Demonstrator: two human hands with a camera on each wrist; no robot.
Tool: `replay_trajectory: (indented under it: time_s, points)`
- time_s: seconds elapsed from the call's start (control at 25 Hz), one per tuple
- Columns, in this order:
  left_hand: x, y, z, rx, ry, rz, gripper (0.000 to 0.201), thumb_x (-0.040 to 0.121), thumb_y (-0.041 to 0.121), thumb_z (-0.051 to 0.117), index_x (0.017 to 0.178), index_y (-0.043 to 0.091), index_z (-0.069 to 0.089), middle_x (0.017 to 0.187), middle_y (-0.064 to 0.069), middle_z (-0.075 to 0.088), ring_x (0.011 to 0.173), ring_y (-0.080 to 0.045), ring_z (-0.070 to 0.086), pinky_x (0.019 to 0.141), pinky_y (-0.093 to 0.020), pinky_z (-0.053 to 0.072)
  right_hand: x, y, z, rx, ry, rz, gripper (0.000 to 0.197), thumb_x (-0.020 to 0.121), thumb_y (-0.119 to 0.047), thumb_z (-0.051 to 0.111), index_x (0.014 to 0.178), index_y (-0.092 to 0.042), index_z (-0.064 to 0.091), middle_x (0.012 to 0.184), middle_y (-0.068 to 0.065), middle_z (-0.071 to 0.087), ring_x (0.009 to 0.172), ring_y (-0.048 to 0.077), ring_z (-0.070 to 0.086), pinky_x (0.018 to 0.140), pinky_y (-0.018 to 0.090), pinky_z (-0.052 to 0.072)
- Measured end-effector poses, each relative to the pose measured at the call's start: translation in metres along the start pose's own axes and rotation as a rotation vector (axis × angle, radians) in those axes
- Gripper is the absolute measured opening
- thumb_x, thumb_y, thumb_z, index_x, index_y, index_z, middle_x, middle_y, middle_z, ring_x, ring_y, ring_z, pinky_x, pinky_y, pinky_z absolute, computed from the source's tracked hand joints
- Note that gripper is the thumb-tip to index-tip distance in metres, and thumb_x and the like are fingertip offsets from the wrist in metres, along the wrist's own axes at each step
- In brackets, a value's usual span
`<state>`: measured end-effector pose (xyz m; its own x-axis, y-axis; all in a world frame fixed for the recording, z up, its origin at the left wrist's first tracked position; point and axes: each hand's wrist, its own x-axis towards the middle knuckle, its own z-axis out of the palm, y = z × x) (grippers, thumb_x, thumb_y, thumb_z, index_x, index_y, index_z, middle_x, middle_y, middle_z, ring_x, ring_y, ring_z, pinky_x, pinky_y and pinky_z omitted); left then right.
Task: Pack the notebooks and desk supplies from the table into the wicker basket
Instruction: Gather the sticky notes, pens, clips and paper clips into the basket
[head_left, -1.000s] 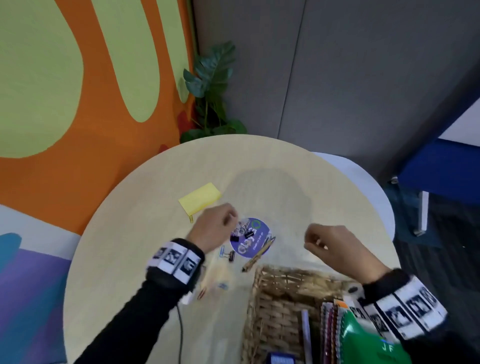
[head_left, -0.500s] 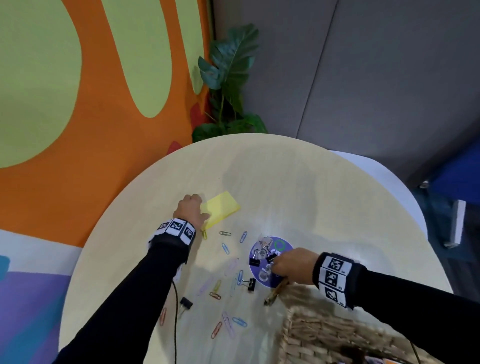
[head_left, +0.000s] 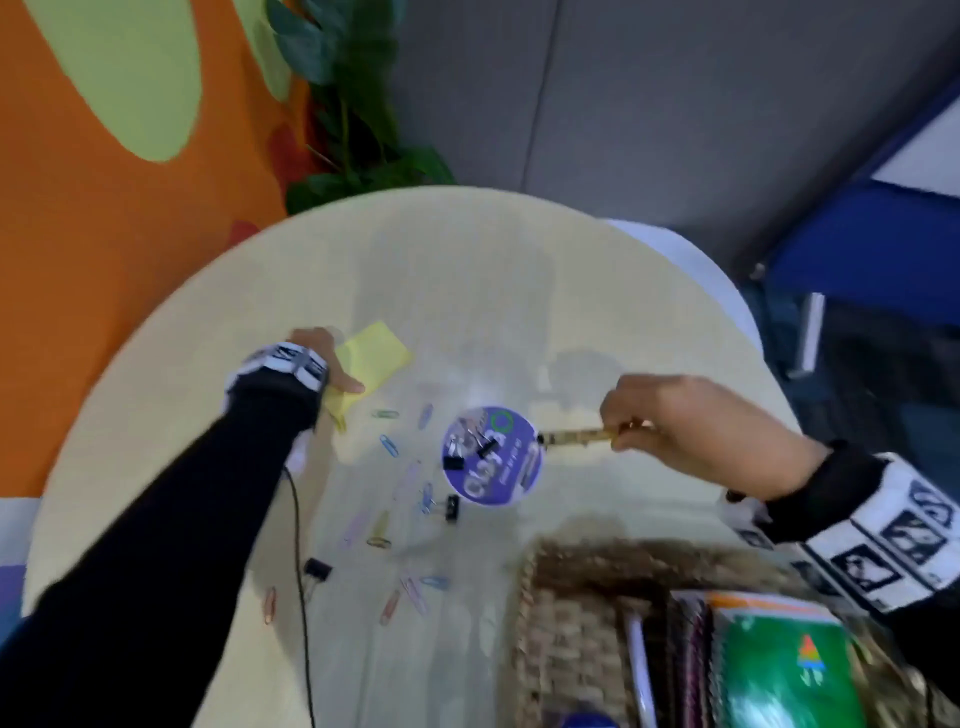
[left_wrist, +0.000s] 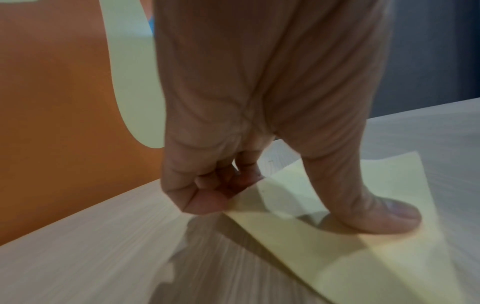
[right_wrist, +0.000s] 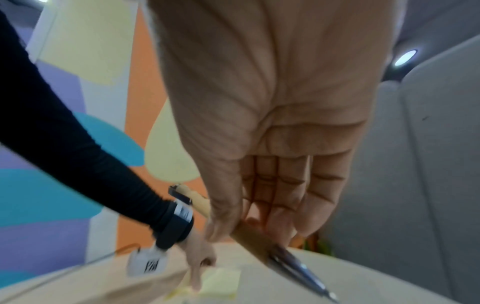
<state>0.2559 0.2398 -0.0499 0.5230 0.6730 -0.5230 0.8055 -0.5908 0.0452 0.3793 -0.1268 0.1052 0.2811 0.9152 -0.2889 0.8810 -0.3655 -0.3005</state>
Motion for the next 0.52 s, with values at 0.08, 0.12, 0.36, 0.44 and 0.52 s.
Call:
replay_trajectory:
  time_s: [0.08, 0.12, 0.36, 0.44, 0.52]
  points:
    - [0.005, 0.004, 0.004, 0.052, -0.029, -0.008, 0.053, 0.063, 0.048, 0.083, 0.078, 0.009, 0.052, 0.089, -0.012, 0.055, 0.082, -0.021, 0.050, 0.074, -0.032, 0.039, -0.046, 0.000, -0.009, 0.099, 0.099, 0.113, 0.010, 0.081, -0.021, 0.071, 0.082, -0.019, 0.062, 0.076, -0.008, 0.059, 0.067, 0.002, 0.055, 0.066, 0.021, 0.047]
    - [0.006, 0.003, 0.002, 0.062, 0.002, 0.020, 0.053, 0.065, 0.048, 0.083, 0.083, 0.008, 0.053, 0.089, -0.012, 0.055, 0.083, -0.021, 0.050, 0.074, -0.031, 0.038, -0.064, -0.004, -0.008, 0.154, 0.119, 0.162, 0.011, 0.080, -0.022, 0.073, 0.080, -0.020, 0.062, 0.072, -0.010, 0.058, 0.064, -0.002, 0.053, 0.064, 0.014, 0.043]
    - [0.000, -0.006, -0.007, 0.037, 0.069, 0.090, 0.057, 0.090, 0.038, 0.061, 0.116, -0.014, 0.060, 0.127, -0.030, 0.058, 0.117, -0.039, 0.054, 0.093, -0.040, 0.038, -0.142, -0.043, 0.079, 0.461, 0.050, 0.403, 0.016, 0.079, -0.024, 0.068, 0.089, -0.022, 0.056, 0.072, 0.000, 0.067, 0.066, 0.018, 0.061, 0.063, 0.036, 0.050]
    - [-0.009, -0.012, -0.022, -0.048, 0.141, 0.103, 0.042, 0.093, 0.024, 0.060, 0.111, -0.013, 0.062, 0.121, -0.032, 0.060, 0.115, -0.043, 0.054, 0.099, -0.044, 0.039, -0.148, -0.052, 0.111, 0.466, -0.009, 0.454, 0.021, 0.081, -0.017, 0.064, 0.094, -0.018, 0.046, 0.076, 0.004, 0.067, 0.072, 0.027, 0.063, 0.060, 0.035, 0.046]
    - [-0.030, -0.017, -0.041, -0.164, 0.219, 0.142, 0.035, 0.088, 0.023, 0.066, 0.112, -0.002, 0.060, 0.112, -0.030, 0.064, 0.108, -0.044, 0.058, 0.097, -0.051, 0.044, -0.144, -0.059, 0.138, 0.367, -0.072, 0.488, 0.019, 0.085, -0.013, 0.056, 0.101, -0.015, 0.045, 0.085, 0.011, 0.068, 0.081, 0.034, 0.064, 0.061, 0.033, 0.043]
